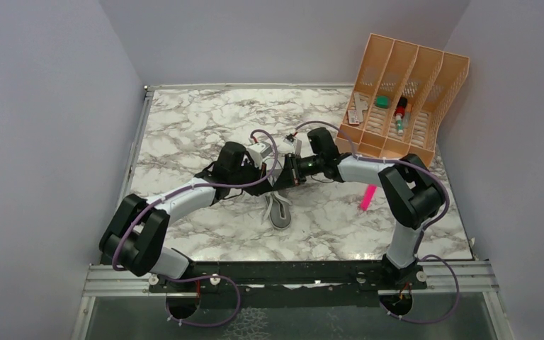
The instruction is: Tie the shoes
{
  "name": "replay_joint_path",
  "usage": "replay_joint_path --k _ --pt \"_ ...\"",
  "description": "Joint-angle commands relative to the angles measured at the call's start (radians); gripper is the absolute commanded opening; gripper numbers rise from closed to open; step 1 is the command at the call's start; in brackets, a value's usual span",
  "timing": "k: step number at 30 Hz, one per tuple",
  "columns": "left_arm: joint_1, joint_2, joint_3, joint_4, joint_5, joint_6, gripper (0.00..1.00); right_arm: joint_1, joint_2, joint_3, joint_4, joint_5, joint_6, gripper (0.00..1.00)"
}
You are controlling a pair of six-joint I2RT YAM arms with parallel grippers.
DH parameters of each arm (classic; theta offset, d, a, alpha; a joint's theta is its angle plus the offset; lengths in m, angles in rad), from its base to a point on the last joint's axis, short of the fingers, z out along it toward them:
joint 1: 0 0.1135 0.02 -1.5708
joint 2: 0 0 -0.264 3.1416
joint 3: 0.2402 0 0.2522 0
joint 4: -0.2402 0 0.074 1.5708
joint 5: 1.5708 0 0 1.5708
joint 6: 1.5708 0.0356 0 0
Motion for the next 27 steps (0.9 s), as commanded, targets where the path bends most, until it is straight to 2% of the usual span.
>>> replay_joint_path --k 1,4,9,13,16,17,22,27 --pt "-0.003 0.015 0.025 0.044 0.002 0.011 0.00 0.004 -0.062 0.027 -0.115 0.094 -0.081 0.09" --pt "-0.003 0.020 0.036 0.016 0.021 0.020 0.00 0.006 -0.064 0.064 -0.199 0.160 -0.150 0.01" --pt "-0.003 0.058 0.112 -0.157 0.037 0.052 0.01 0.021 -0.090 0.067 -0.219 0.219 -0.248 0.00" --pt "0.000 0.055 0.135 -0.202 0.016 0.070 0.14 0.021 -0.084 0.062 -0.209 0.198 -0.264 0.01" --pt "0.009 0.042 0.138 -0.200 0.021 0.072 0.32 0.021 -0.083 0.061 -0.208 0.177 -0.278 0.01" --pt "0.015 0.043 0.141 -0.199 0.030 0.073 0.35 0.021 -0.086 0.060 -0.205 0.166 -0.280 0.01" --pt "0.070 0.058 0.143 -0.147 0.125 0.033 0.50 0.022 -0.094 0.058 -0.203 0.145 -0.300 0.01" --pt "0.138 0.083 0.133 -0.050 0.246 -0.042 0.56 0.022 -0.094 0.051 -0.182 0.114 -0.294 0.01"
